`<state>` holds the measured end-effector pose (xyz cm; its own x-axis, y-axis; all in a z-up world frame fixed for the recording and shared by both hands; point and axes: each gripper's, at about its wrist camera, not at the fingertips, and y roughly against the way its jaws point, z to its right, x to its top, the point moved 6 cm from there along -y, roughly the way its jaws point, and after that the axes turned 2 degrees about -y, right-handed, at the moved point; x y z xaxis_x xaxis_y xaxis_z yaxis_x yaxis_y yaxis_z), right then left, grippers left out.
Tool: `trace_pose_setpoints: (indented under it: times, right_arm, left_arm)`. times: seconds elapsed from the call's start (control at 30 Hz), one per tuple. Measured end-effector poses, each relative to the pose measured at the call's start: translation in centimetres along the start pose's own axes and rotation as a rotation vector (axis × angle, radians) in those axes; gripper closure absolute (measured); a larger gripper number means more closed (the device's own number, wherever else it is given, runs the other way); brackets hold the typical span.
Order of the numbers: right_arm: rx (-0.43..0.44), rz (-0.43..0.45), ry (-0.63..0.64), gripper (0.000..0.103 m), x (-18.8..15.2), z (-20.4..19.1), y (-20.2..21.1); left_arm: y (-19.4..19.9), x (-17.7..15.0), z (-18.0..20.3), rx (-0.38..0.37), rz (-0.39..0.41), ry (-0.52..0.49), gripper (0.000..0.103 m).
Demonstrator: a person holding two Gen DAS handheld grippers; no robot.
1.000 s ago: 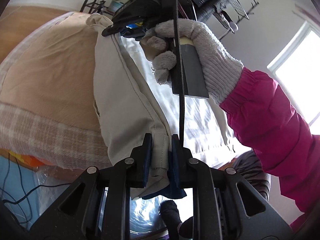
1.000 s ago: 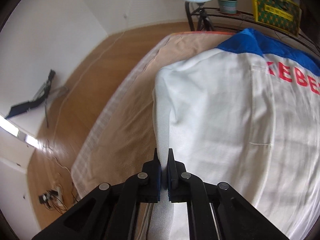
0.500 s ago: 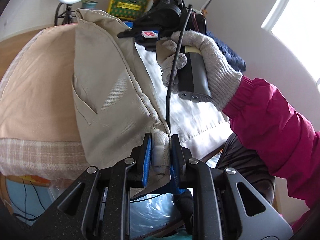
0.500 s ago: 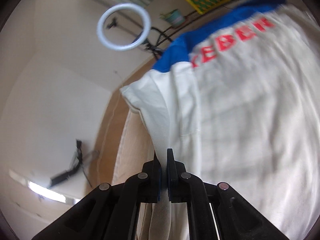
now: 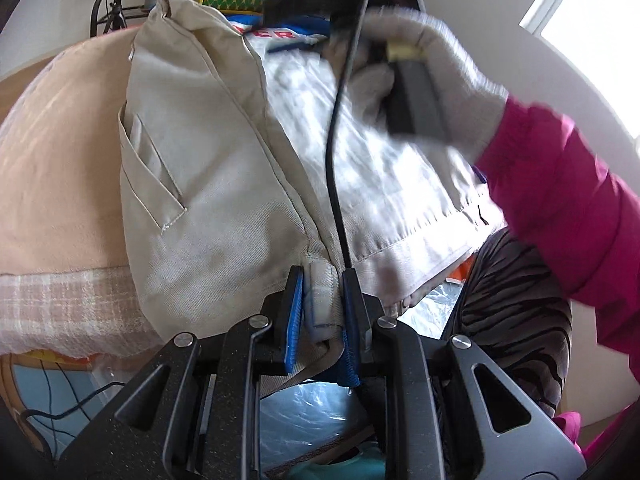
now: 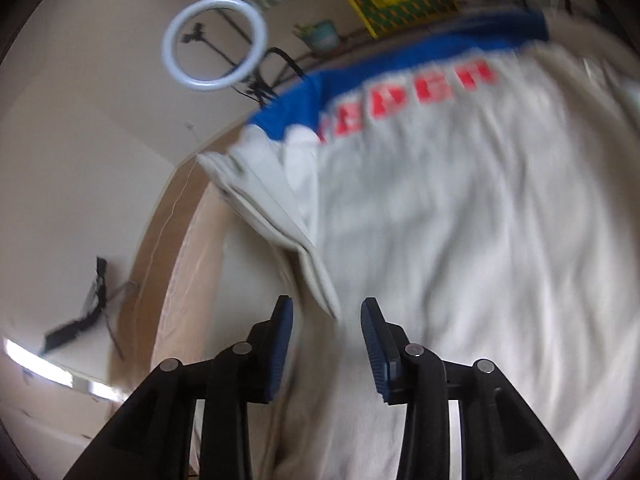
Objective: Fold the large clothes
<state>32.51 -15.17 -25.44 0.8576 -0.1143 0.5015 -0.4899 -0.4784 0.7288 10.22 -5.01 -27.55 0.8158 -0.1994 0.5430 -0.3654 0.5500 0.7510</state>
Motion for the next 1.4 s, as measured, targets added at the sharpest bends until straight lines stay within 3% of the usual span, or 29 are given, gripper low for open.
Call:
trace_pose_setpoints:
  times: [0.1, 0.17, 0.33, 0.5, 0.53, 0.57, 0.6, 0.63, 0.67, 0.7, 0.8, 0.9, 0.93, 1.0, 1.1, 1.17, 1.33, 1.4]
  right_arm:
    - [-0.028, 0.018, 0.169, 0.041, 2.8, -3.6, 0.3]
    - [-0.037, 0.002, 0.237, 0.036, 4.4, -5.5, -0.7]
    - [-0.115, -0.04, 0.288, 0.036, 7.3, -7.6, -5.6]
    - [-0.203, -0.099, 0.328, 0.038, 7.4, -8.0, -9.7]
    - [-0.218, -0.107, 0.347, 0.041, 7.3, -8.2, -10.2]
    - [-0.237, -0.117, 0.365, 0.054, 7.1, -8.1, -10.7]
    - [-0.26, -0.136, 0.381, 0.076, 7.1, -7.9, -11.3]
    - [-0.264, -0.148, 0.385, 0.081, 7.1, -7.8, -11.6]
    - [-0.254, -0.151, 0.381, 0.091, 7.4, -7.7, -11.7]
    - [-0.206, -0.143, 0.35, 0.093, 7.9, -7.6, -11.2]
    - [0.085, -0.06, 0.137, 0.095, 10.6, -6.1, -7.7]
    - [0.242, 0.007, -0.042, 0.095, 12.3, -0.6, -6.0]
    - [0.255, 0.004, -0.118, 0.095, 12.0, 1.9, -6.5]
    - [0.225, -0.023, -0.256, 0.095, 10.4, 6.7, -8.5]
    - [0.142, -0.057, -0.31, 0.095, 8.1, 10.5, -10.4]
    - [0.13, -0.048, -0.256, 0.095, 8.0, 10.1, -10.4]
    - [-0.006, -0.079, -0.091, 0.093, 8.9, 7.5, -9.9]
    - [-0.006, -0.063, -0.066, 0.079, 9.6, 6.7, -8.5]
  left_arm:
    - [-0.6, 0.2, 0.0, -0.013, 0.006, 0.011, 0.086]
    - [-0.6, 0.2, -0.4, -0.029, 0.01, 0.029, 0.086]
    - [-0.4, 0.1, -0.2, -0.055, 0.019, 0.033, 0.086]
    - [0.0, -0.3, -0.4, -0.078, 0.023, 0.041, 0.086]
    - [0.1, -0.3, -0.4, -0.082, 0.023, 0.042, 0.086]
    - [0.2, -0.3, -0.4, -0.083, 0.024, 0.039, 0.086]
    - [0.2, -0.4, -0.4, -0.082, 0.024, 0.034, 0.085]
    - [0.5, -0.5, -0.5, -0.08, 0.023, 0.028, 0.085]
    - [0.5, -0.5, -0.5, -0.074, 0.022, 0.013, 0.085]
    - [0.6, -0.5, -0.4, -0.068, 0.022, 0.003, 0.085]
    - [0.2, -0.7, -0.2, -0.063, 0.015, -0.005, 0.085]
    - [0.2, -0.8, 0.2, -0.043, 0.016, -0.03, 0.085]
    - [0.0, -0.7, 0.3, -0.038, 0.014, -0.038, 0.085]
    - [-0.4, -0.7, 0.5, -0.042, 0.001, -0.046, 0.085]
    - [-1.1, -1.1, 0.8, -0.04, -0.029, -0.061, 0.085]
    - [-1.3, -1.3, 1.0, -0.03, -0.037, -0.077, 0.085]
    - [-1.0, -0.9, 1.2, -0.055, -0.045, -0.05, 0.085]
    - [-0.2, -0.9, 1.5, -0.058, -0.032, -0.05, 0.085]
